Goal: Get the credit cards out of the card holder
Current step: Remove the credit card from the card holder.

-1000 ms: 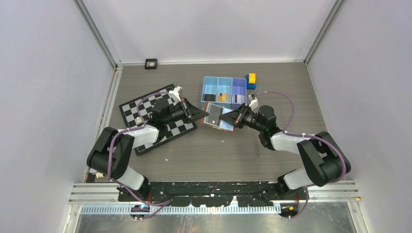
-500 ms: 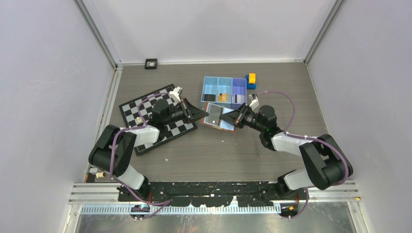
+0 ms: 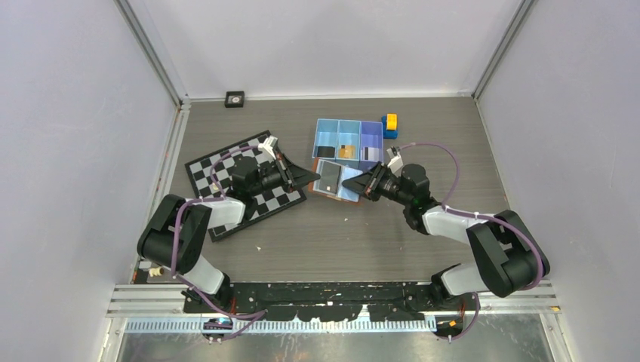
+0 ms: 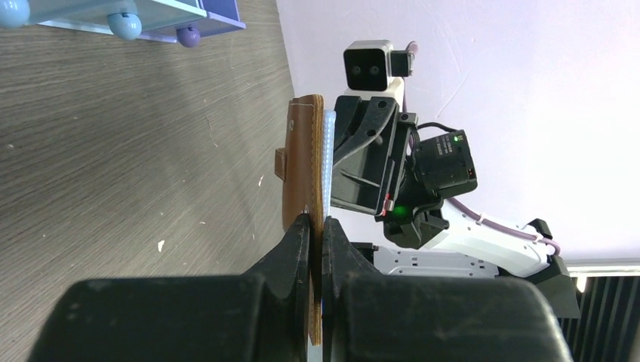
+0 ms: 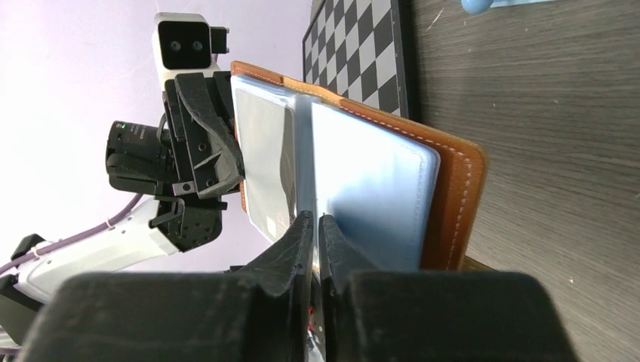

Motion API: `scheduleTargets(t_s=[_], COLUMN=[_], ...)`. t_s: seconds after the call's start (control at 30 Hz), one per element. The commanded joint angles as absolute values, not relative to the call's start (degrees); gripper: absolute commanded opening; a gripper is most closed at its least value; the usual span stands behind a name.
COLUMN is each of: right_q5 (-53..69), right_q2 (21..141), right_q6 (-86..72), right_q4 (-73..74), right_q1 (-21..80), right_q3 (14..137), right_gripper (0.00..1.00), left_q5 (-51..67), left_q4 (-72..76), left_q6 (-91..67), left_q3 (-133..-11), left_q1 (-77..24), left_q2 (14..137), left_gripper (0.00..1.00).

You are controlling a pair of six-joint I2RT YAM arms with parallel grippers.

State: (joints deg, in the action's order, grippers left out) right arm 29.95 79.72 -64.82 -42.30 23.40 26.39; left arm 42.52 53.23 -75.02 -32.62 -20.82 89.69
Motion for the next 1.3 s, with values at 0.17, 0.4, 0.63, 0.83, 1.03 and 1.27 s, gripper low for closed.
scheduleTargets(t_s=[0.17, 0.4, 0.63, 0.83, 1.03, 1.27], right_q5=[34.5, 35.5, 35.6, 32.1, 33.3, 34.7], right_q2=[81.7, 83.4, 83.9, 79.6, 80.2, 81.8], right_q6=[-68.8, -70.3, -71.1, -64.2, -65.9, -68.6], right_q4=[-55.3, -57.4, -57.6, -42.9, -47.1, -52.0], right_q1=[23.2, 23.5, 23.5, 23.6, 23.6, 23.6], right_q3=[26.5, 27.0, 27.3, 28.9, 28.4, 28.1], right_gripper=[0.43, 0.42, 0.43, 0.46, 0.46, 0.46], left_q5=[43.9, 44.1, 44.3, 44.3, 44.3, 44.4], left_q4=[59.5, 59.6, 59.6, 59.6, 59.6, 59.6], left_q6=[-76.5, -76.5, -76.3, -76.3, -76.3, -76.2], left_q3=[-33.1, -33.9, -34.0, -34.1, -34.1, -34.4], left_q1=[-21.1, -22.2, -22.3, -22.3, -22.3, -22.6], left_q2=[90.0, 90.8, 90.6, 90.7, 91.0, 91.7], left_gripper=[0.0, 0.0, 0.0, 0.0, 0.0, 0.0])
